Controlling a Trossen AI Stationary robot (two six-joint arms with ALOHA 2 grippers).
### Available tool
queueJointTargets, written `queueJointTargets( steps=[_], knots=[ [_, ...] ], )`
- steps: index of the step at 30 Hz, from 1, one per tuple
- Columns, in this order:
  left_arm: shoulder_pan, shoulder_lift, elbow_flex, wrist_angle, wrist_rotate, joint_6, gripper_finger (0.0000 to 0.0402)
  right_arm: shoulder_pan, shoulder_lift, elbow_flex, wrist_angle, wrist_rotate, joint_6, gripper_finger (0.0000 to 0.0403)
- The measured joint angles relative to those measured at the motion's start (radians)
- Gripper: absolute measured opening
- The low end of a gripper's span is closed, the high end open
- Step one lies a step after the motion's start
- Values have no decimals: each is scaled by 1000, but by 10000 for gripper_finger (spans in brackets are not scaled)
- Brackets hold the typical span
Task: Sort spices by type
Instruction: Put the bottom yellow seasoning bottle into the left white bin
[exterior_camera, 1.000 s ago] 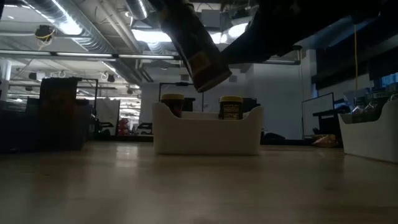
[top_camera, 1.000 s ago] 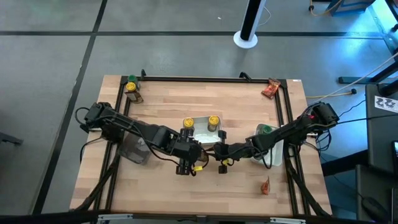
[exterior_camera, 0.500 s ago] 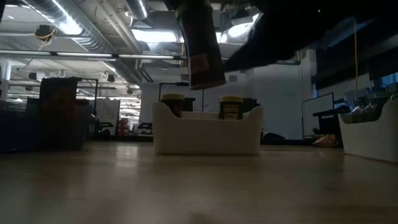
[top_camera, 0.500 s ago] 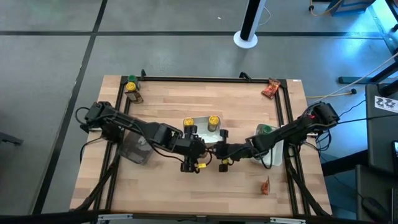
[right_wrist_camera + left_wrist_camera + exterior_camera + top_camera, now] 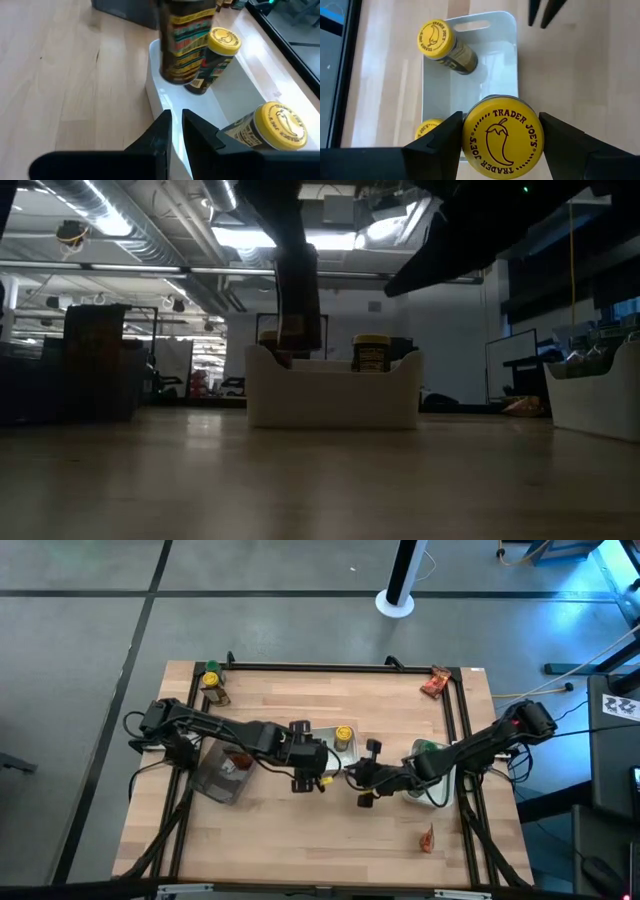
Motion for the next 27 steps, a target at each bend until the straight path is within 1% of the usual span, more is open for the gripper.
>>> queueJointTargets(
  steps=[7,11,16,25,27],
  knots=[
    [38,0,0,-30,3,-16,208,1,2,0,-1,-6,1,46],
    [57,4,0,-25,39,-26,208,1,2,0,-2,-6,1,46],
    [74,32,0,-44,58,-27,208,1,2,0,-4,-19,4,46],
    [90,54,0,-73,59,-29,208,1,2,0,-14,-33,8,46],
    [93,54,-16,-47,59,-39,208,1,2,0,-14,-33,9,46]
  ],
)
